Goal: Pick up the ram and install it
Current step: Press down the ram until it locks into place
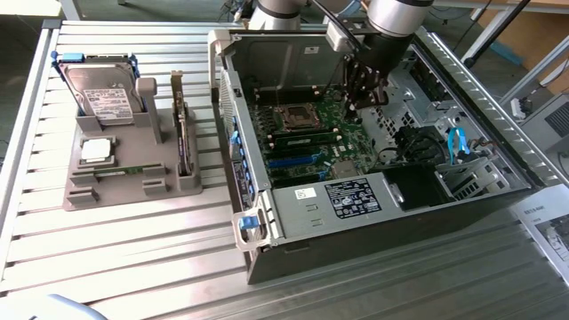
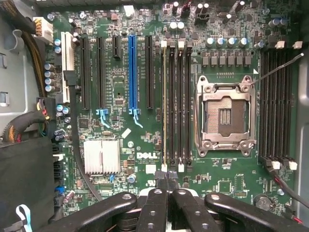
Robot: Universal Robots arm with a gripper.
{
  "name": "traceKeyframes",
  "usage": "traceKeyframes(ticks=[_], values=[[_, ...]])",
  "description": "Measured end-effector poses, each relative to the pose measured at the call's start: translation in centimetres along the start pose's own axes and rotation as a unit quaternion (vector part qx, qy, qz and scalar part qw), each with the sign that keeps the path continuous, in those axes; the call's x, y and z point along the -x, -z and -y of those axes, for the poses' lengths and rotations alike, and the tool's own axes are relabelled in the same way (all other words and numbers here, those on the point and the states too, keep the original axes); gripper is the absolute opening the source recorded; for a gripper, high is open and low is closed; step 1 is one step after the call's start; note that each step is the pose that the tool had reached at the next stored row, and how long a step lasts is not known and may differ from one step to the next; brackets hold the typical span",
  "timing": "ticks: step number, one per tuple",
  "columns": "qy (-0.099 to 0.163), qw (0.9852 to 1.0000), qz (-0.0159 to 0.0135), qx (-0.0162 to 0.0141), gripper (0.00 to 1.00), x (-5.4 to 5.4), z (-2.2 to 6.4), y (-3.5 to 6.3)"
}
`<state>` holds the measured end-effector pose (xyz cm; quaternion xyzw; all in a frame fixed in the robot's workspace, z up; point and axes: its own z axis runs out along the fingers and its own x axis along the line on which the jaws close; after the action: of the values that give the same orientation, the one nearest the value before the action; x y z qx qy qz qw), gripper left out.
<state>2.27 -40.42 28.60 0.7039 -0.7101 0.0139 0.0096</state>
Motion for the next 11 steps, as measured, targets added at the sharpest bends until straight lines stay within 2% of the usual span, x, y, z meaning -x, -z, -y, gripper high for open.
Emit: traceKeyframes(ticks=[11], values=[[0.0,1.0,0.0001,-0.0069,0.1,0.03,0.0,-0.84]])
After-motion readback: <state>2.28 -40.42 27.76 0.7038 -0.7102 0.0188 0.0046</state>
